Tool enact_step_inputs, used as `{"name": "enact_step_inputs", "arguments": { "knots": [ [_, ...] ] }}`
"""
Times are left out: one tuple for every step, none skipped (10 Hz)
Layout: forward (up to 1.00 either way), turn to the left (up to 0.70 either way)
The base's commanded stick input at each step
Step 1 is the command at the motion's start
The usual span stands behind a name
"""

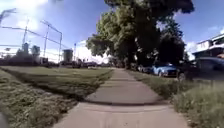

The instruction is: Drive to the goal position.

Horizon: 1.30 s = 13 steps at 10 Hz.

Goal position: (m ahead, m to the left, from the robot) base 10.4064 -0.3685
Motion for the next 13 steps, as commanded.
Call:
{"name": "enact_step_inputs", "arguments": {
  "knots": [
    [1.0, -0.15],
    [1.0, 0.0],
    [1.0, 0.0],
    [1.0, 0.0],
    [1.0, 0.0],
    [1.0, 0.0],
    [1.0, -0.01],
    [1.0, -0.12],
    [1.0, -0.27],
    [1.0, -0.31],
    [1.0, -0.3],
    [1.0, 0.0],
    [1.0, 0.0]
  ]
}}
